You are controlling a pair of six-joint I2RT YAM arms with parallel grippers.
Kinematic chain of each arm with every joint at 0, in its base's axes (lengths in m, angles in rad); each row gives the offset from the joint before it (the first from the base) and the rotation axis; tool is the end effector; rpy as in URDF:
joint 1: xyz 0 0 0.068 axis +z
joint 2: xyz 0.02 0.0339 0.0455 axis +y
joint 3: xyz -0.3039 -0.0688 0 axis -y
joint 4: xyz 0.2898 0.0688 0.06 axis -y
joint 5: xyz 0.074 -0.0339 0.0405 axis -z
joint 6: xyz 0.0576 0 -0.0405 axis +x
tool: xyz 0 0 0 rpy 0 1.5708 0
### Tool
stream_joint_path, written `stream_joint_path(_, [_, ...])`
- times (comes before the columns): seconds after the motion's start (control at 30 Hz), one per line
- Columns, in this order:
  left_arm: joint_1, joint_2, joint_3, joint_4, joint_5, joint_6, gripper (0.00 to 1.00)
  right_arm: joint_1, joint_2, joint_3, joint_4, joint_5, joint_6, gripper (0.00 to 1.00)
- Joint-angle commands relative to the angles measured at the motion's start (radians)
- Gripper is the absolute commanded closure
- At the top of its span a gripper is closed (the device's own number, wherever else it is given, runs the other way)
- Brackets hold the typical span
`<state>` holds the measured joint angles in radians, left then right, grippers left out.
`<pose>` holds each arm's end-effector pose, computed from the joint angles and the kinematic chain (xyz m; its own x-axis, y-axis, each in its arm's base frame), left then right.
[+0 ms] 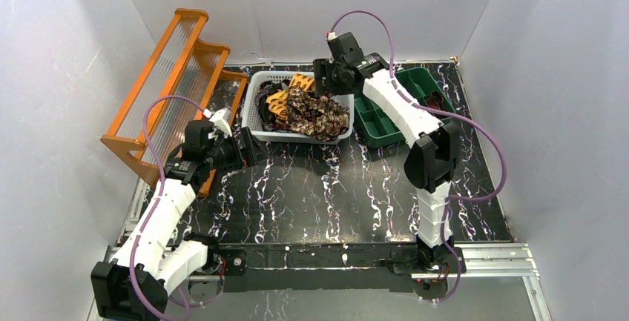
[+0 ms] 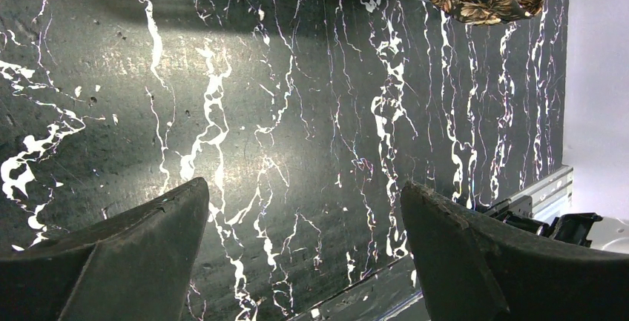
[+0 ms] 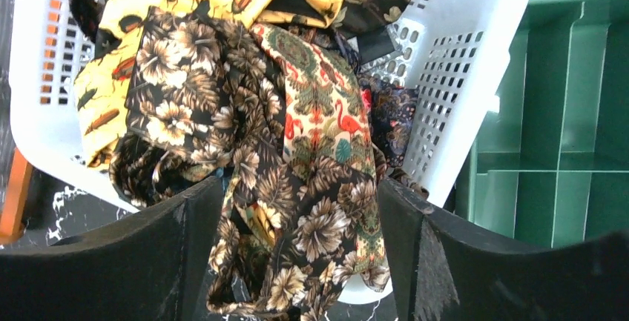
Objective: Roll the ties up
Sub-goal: Pick up the tie from the bin.
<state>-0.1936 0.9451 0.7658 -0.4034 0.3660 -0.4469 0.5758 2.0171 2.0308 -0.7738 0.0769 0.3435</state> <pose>0.2360 -0.0673 0.2969 -0.6913 -0.2757 -0.6679 0.1931 0.8202 -0.5385 0.4515 0.2878 0.3610 -0.7113 -0.0614 -0.7003 -0.2726 0.9423 0.1943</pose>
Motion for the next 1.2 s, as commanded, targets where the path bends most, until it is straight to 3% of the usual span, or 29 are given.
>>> stream_joint_path(0.0, [-0.003, 0.0, 0.009, -0.003, 0.011, 0.013, 0.02, -0.016, 0.096, 0.116, -0.083, 0.039, 0.003, 0.16])
stream_joint_path(0.1, [-0.003, -0.003, 0.009, -0.004, 0.013, 0.014, 0.02, -0.016, 0.158, 0.161, -0.129, -0.019, 0.007, 0.23])
stream_joint_path(0.27, [-0.003, -0.017, 0.005, -0.019, 0.006, 0.019, 0.02, -0.017, 0.157, 0.168, -0.126, -0.041, 0.018, 0.59])
stream_joint_path(0.4, [-0.003, -0.019, 0.008, -0.029, -0.001, 0.024, 0.02, -0.016, 0.072, 0.151, -0.05, -0.029, 0.009, 0.73])
stream_joint_path(0.57, [-0.003, -0.013, 0.015, -0.029, -0.001, 0.022, 0.02, -0.016, 0.034, 0.18, -0.059, -0.065, -0.011, 0.54])
stream_joint_path(0.63, [-0.003, -0.012, 0.015, -0.03, 0.002, 0.021, 0.02, -0.016, 0.037, 0.175, -0.079, -0.071, -0.01, 0.54])
stream_joint_path(0.73, [-0.003, -0.014, 0.014, -0.03, 0.004, 0.02, 0.02, -0.016, 0.035, 0.139, -0.089, -0.102, -0.004, 0.69])
stream_joint_path(0.77, [-0.003, -0.014, 0.013, -0.03, 0.005, 0.019, 0.02, -0.016, 0.039, 0.134, -0.1, -0.086, -0.001, 0.66])
stream_joint_path(0.83, [-0.003, -0.014, 0.015, -0.03, 0.011, 0.019, 0.02, -0.016, 0.039, 0.125, -0.116, 0.001, 0.006, 0.41])
stream_joint_path(0.93, [-0.003, -0.018, 0.017, -0.031, 0.013, 0.017, 0.02, -0.022, 0.03, 0.094, -0.11, 0.054, 0.003, 0.31])
stream_joint_path(1.17, [-0.003, -0.014, 0.017, -0.031, 0.017, 0.019, 0.02, -0.036, 0.098, 0.097, -0.15, -0.085, -0.009, 0.43])
